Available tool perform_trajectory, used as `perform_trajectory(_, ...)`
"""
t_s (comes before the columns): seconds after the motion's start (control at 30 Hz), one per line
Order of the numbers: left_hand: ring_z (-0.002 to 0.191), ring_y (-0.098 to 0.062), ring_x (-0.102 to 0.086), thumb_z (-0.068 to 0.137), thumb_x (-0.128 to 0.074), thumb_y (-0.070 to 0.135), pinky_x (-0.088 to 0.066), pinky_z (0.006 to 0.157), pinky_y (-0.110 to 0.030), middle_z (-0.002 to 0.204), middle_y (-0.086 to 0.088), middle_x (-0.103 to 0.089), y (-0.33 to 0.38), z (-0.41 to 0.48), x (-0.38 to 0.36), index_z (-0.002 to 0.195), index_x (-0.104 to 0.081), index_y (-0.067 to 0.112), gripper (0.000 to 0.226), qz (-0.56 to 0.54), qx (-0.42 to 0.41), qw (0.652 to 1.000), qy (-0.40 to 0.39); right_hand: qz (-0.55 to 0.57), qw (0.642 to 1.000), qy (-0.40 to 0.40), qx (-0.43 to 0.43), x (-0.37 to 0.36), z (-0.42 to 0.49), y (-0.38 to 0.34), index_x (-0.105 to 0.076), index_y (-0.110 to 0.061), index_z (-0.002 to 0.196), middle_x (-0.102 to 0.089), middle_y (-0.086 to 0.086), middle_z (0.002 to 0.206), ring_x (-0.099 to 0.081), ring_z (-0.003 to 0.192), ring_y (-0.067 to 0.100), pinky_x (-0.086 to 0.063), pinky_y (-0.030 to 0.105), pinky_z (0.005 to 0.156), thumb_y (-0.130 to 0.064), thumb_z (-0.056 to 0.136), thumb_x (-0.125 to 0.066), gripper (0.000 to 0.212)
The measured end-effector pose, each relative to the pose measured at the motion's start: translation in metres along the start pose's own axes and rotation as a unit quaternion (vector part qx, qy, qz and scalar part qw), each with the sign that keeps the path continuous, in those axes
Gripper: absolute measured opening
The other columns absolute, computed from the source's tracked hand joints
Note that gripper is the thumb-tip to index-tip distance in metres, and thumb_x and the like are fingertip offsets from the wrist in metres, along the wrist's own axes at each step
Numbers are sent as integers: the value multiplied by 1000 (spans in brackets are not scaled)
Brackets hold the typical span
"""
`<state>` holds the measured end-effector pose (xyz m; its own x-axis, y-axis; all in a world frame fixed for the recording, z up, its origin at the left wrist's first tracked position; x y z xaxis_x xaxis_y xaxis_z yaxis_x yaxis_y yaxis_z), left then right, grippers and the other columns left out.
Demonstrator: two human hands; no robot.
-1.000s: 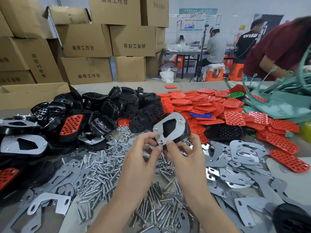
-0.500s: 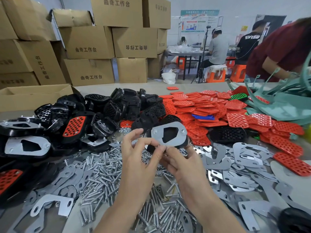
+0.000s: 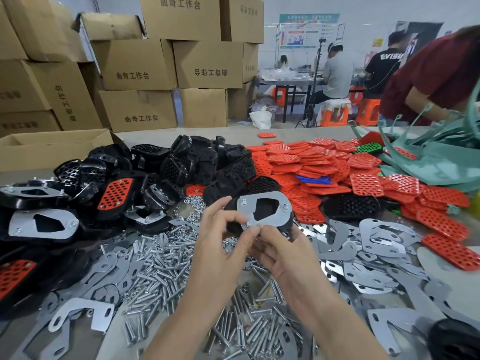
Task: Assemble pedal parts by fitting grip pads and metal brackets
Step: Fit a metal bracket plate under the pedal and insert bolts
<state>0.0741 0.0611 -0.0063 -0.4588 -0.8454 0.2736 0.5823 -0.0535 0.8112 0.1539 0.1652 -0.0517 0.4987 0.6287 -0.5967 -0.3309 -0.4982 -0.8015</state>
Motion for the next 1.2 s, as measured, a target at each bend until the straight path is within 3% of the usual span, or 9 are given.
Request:
perform_trajectory(0.07,131,8,-44,90,-58,56,-46,104,-38,140,33,-39,-1,0,0,100,-63,47,14,12,-3,1000,-2,-5,1000,-11,3,-2,-1,-1,-49,-2,137,-78,16,114,-76,104,30,-62,29,80,-3,97,-65,43)
perform_trajectory(0.17,136,1,-42,102,-45,54,-48,100,-33,148,35,-30,2,-4,-8,115,-61,55,21,20,-17,999,-39,3,1000,9,2,2,0,-2,-54,-3,129,-78,17,108,-78,97,30,-62,29,78,-2,96,-66,35)
perform_trajectory(0.3,144,3,-30,99,-44,54,-44,109,-42,151,35,-26,2,-9,-11,125,-50,50,27,6,-13,999,-44,-6,1000,22,1,5,1,-1,-58,-3,125,-79,13,98,-78,84,22,-61,25,72,-3,94,-68,32)
perform_trajectory(0.47,144,10,-26,99,-43,50,-33,99,-17,152,37,-21,7,-9,-13,112,-61,50,22,14,-16,998,-52,-14,1000,25,9,5,2,1,-56,-2,128,-79,12,101,-78,84,20,-60,22,72,-2,93,-69,37)
perform_trajectory(0.63,138,-14,-47,94,-45,60,-44,107,-42,156,22,-31,-1,-11,-15,123,-46,49,31,-56,42,995,-72,-8,1000,20,15,3,4,1,-59,-8,127,-80,11,102,-77,81,17,-60,22,71,-5,95,-69,34)
perform_trajectory(0.8,139,10,-34,97,-40,57,-35,101,-21,147,41,-27,-1,-8,-11,111,-60,45,27,-26,35,998,-46,-8,1000,13,15,5,1,0,-59,-9,128,-78,14,112,-75,89,23,-61,27,77,-5,96,-69,34)
perform_trajectory(1.0,138,-1,-43,95,-41,62,-42,101,-25,153,31,-29,2,-11,-12,122,-51,52,30,-64,45,996,-52,-7,1000,21,11,4,2,3,-61,-7,125,-79,13,104,-77,85,20,-61,24,74,-5,95,-70,31)
perform_trajectory(1.1,141,7,-34,97,-41,55,-36,96,-9,146,40,-28,3,-10,-12,110,-55,45,21,-46,39,997,-44,-5,1000,19,9,4,3,4,-60,-7,126,-79,14,107,-77,85,21,-61,25,74,-4,95,-70,33)
perform_trajectory(1.2,141,12,-29,97,-39,56,-33,99,-13,148,39,-24,4,-10,-13,108,-62,47,27,-31,36,998,-43,-10,1000,10,10,4,3,4,-59,-7,129,-78,14,111,-77,91,25,-61,26,77,-6,96,-70,36)
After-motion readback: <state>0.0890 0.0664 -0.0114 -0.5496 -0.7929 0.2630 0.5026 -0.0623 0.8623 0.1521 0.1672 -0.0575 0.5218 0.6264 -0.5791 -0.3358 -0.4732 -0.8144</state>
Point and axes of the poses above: each hand's wrist, its own z-axis towards the middle knuckle, its own x-axis out of the back of the hand, y = z × x, the point moved 9 cm from there along z, towards the middle knuckle
